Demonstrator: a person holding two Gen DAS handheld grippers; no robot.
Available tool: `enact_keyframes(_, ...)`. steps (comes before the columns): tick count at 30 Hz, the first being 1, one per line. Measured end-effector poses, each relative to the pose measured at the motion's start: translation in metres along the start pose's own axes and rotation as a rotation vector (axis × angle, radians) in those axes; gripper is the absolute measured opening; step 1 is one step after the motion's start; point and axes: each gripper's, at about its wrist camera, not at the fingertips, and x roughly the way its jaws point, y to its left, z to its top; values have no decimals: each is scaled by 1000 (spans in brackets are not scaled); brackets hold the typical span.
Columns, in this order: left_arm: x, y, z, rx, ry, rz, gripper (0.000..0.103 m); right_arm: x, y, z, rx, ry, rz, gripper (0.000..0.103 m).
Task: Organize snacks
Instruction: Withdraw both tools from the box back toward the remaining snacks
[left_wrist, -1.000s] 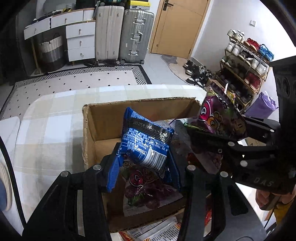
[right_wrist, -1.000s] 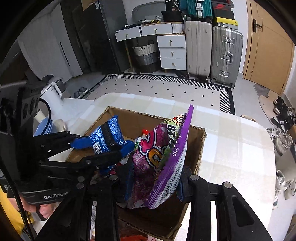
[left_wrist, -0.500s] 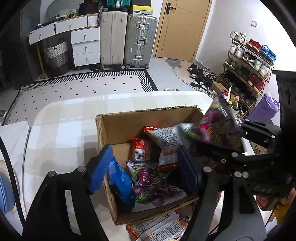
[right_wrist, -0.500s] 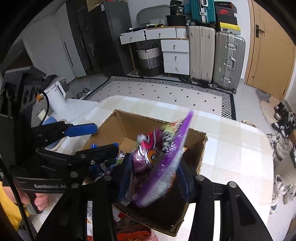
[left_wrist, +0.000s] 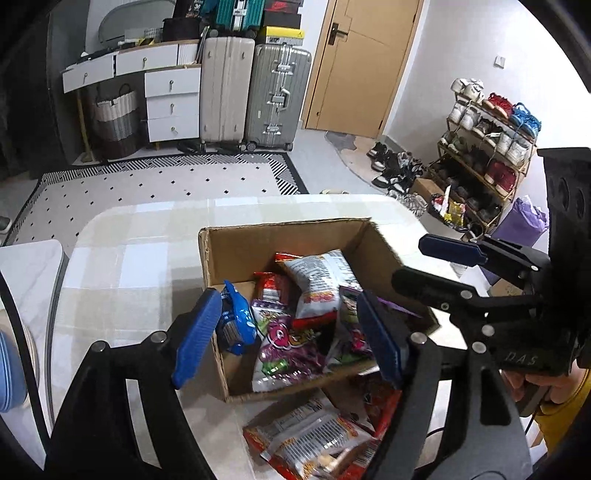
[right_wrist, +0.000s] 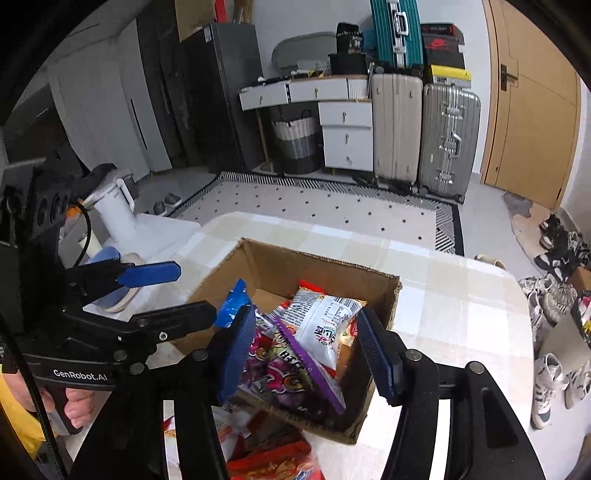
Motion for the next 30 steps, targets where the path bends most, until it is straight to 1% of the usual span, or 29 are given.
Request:
enact_keyframes(3, -23, -9, -10, 8, -33, 17, 77, -23, 6, -3, 15, -17, -6, 59)
enact_keyframes(5, -41, -17, -17, 21, -55, 14, 77, -43, 10, -8, 34, -40, -6, 59)
enact_keyframes(7, -61, -25, -23, 33, -83, 18, 78, -67, 17, -14, 44, -82, 4, 60)
enact_keyframes(9, -83, -33, -30, 28, -116, 22, 81, -93, 23, -22, 58, -120, 3, 61)
enact_keyframes(11, -105, -44, -37, 30, -138, 56, 82, -118, 29, -29, 71, -161, 20, 62)
enact_keyframes(13, -127, -55, -43, 44, -164, 59, 82, -139, 34, -34, 77, -190, 21, 62)
enact_keyframes(16, -160, -70, -52, 60, -195, 95, 83, -170, 43, -45, 94, -237, 27, 62)
enact_keyframes(18, -185, -80, -61, 65, -220, 88, 85, -188, 48, -53, 100, -260, 26, 62)
enact_keyframes(19, -194, -83, -62, 73, -224, 91, 90, -195, 51, -57, 101, -270, 27, 63)
enact_keyframes(22, -227, -101, -77, 121, -270, 101, 102, -215, 63, -75, 95, -292, 33, 70)
enact_keyframes(25, -255, -116, -96, 164, -313, 117, 102, -232, 77, -100, 83, -330, 27, 72)
enact_keyframes(27, -270, -120, -107, 167, -326, 121, 102, -238, 83, -114, 94, -342, 26, 74)
enact_keyframes(28, -275, -122, -112, 165, -330, 121, 102, -243, 89, -122, 91, -353, 16, 78)
enact_keyframes(29, -281, -123, -118, 158, -335, 121, 102, -248, 97, -132, 75, -376, 9, 90)
enact_keyframes(30, -286, -123, -125, 151, -340, 119, 102, -253, 103, -139, 63, -399, 11, 97)
